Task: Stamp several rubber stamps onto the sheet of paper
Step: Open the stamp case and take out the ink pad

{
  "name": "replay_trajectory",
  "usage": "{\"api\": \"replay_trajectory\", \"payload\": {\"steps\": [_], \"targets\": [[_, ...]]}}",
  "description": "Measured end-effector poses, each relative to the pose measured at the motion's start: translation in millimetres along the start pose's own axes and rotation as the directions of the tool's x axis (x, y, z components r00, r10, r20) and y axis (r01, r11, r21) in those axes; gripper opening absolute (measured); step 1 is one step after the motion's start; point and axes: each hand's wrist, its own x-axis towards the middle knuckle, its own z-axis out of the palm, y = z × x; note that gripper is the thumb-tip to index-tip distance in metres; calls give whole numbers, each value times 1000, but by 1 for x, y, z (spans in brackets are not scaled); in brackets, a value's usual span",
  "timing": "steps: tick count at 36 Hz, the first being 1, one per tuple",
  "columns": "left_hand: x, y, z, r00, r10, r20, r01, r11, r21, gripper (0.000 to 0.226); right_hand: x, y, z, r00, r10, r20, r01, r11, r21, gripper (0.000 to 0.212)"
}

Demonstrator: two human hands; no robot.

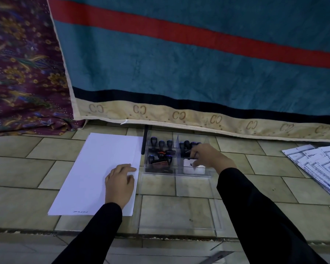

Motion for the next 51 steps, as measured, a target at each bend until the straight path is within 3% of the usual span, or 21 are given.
{"api": "replay_trajectory", "payload": {"steps": [6,10,12,15,18,21,25,29,41,46,51], "targets": [[9,4,-9,990,-82,111,88,995,-50,34,-23,-7,-17,968,35,-248,8,986,169,22],[13,4,-16,978,-126,164,159,965,-209,38,-52,-34,-32,901,-5,-435,162,932,324,21],[12,6,-20,987,-118,107,148,930,-337,37,-65,-51,-29,920,-41,-389,215,884,415,19],[7,8,-26,999,-33,-31,21,942,-336,35,-77,-70,-4,974,-108,-198,190,865,465,20],[-2,5,-28,986,137,93,-101,942,-320,38,-79,-80,30,989,-137,-48,143,856,497,22],[-10,2,-26,921,282,270,-220,946,-239,60,-78,-84,55,991,-131,2,113,865,489,21],[-12,-1,-22,876,389,284,-364,921,-136,85,-74,-88,67,991,-134,-10,122,861,493,13],[-12,-8,-16,866,385,318,-391,919,-49,91,-68,-92,70,987,-160,-27,155,876,458,13],[-10,-17,-5,873,387,298,-390,919,-50,68,-67,-94,85,950,-273,-148,296,942,158,26],[-10,-15,-3,883,380,277,-382,923,-46,70,-73,-88,85,946,-315,-81,325,923,206,56],[-10,-17,-2,883,385,269,-390,920,-34,70,-74,-82,85,934,-347,-90,358,916,179,59]]}}
